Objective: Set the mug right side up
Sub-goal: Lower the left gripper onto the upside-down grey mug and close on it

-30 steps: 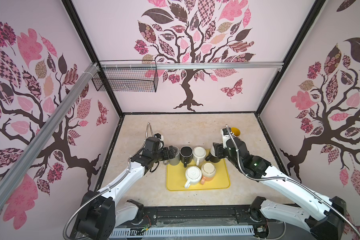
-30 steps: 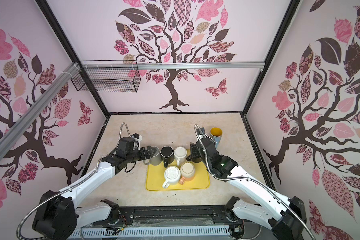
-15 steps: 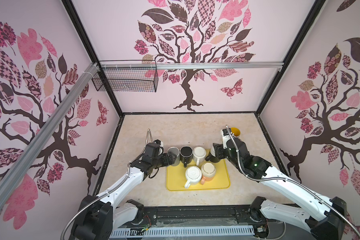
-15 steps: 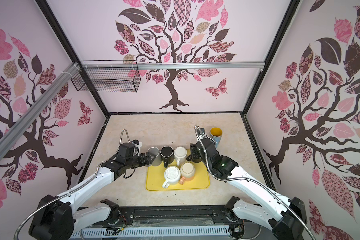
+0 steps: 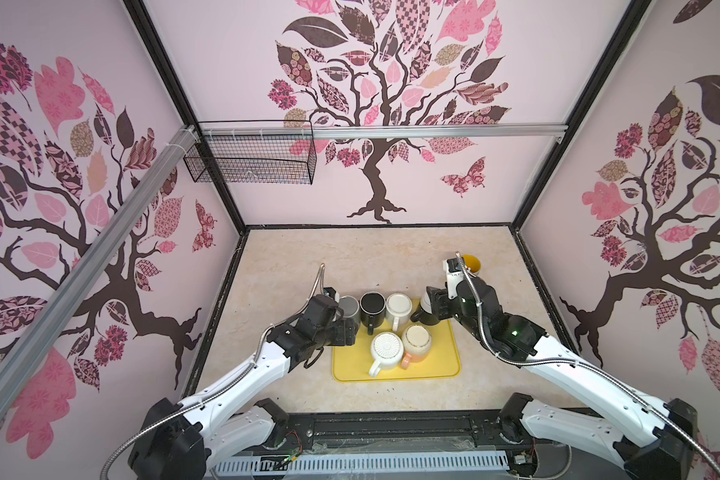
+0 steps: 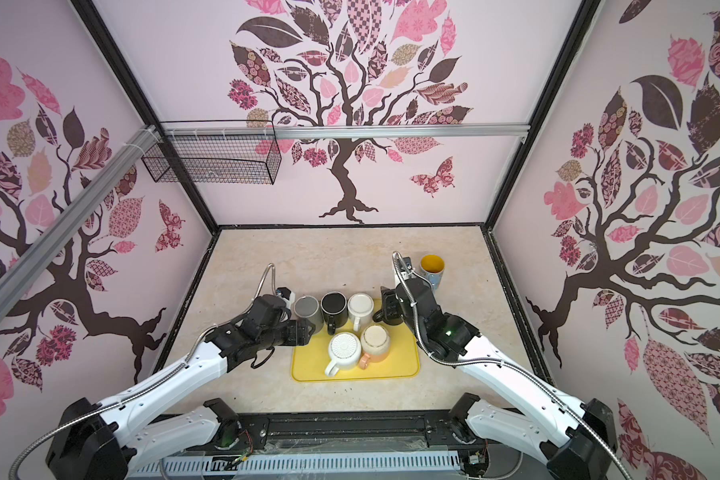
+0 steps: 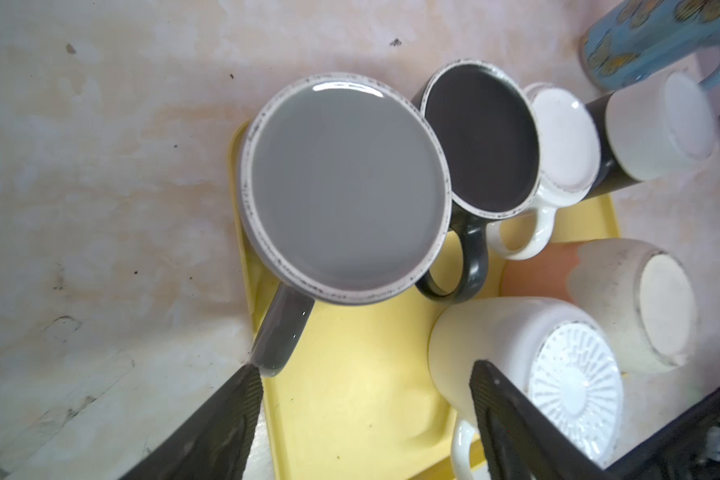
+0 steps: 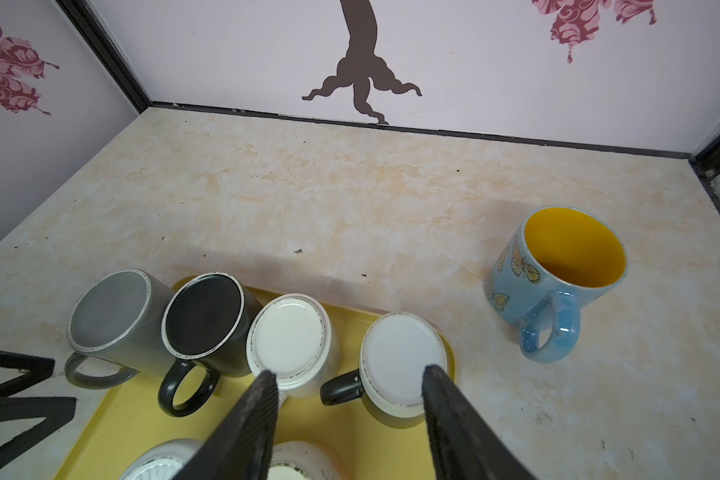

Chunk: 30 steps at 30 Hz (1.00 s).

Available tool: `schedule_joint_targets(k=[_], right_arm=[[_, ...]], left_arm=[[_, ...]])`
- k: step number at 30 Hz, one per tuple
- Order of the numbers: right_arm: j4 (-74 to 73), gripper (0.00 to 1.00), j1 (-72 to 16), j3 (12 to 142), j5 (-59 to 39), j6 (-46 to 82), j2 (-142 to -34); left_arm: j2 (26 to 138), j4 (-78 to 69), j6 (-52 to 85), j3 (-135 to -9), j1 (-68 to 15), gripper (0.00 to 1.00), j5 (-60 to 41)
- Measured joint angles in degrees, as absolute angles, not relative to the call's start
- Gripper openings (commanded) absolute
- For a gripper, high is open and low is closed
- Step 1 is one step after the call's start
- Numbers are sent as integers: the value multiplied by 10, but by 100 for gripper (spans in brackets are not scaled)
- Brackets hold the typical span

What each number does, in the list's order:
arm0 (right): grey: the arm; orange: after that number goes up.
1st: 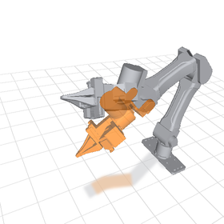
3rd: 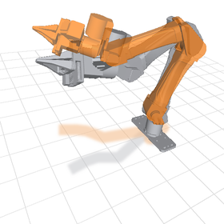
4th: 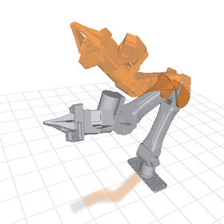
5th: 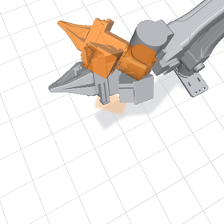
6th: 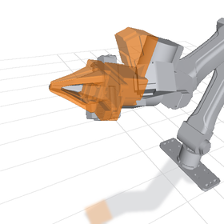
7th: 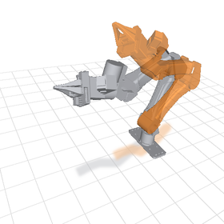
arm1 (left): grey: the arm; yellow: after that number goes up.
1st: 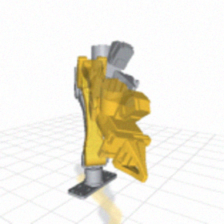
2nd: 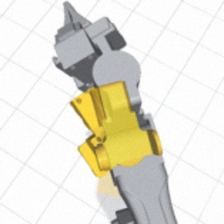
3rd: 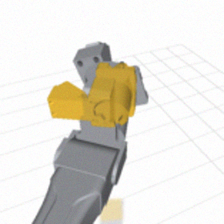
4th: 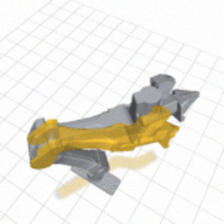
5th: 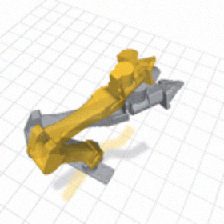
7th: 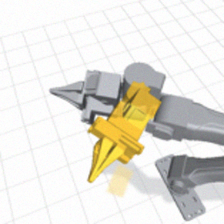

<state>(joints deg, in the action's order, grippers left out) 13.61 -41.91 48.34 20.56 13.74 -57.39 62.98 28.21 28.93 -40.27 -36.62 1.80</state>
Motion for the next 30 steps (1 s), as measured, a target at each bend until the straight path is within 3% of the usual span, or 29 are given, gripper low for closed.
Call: schedule_joint_targets(k=[14,21,30], right_arm=[[121,53,-419,460,201,142,-574],[110,51,-419,460,197,151,-574],[103,50,-419,450,197,152,-574]], left_arm=[[721,304,228,-460,-368,72,94],[768,299,205,-482,-368,62,92],[776,292,200,-482,-368,57,86]])
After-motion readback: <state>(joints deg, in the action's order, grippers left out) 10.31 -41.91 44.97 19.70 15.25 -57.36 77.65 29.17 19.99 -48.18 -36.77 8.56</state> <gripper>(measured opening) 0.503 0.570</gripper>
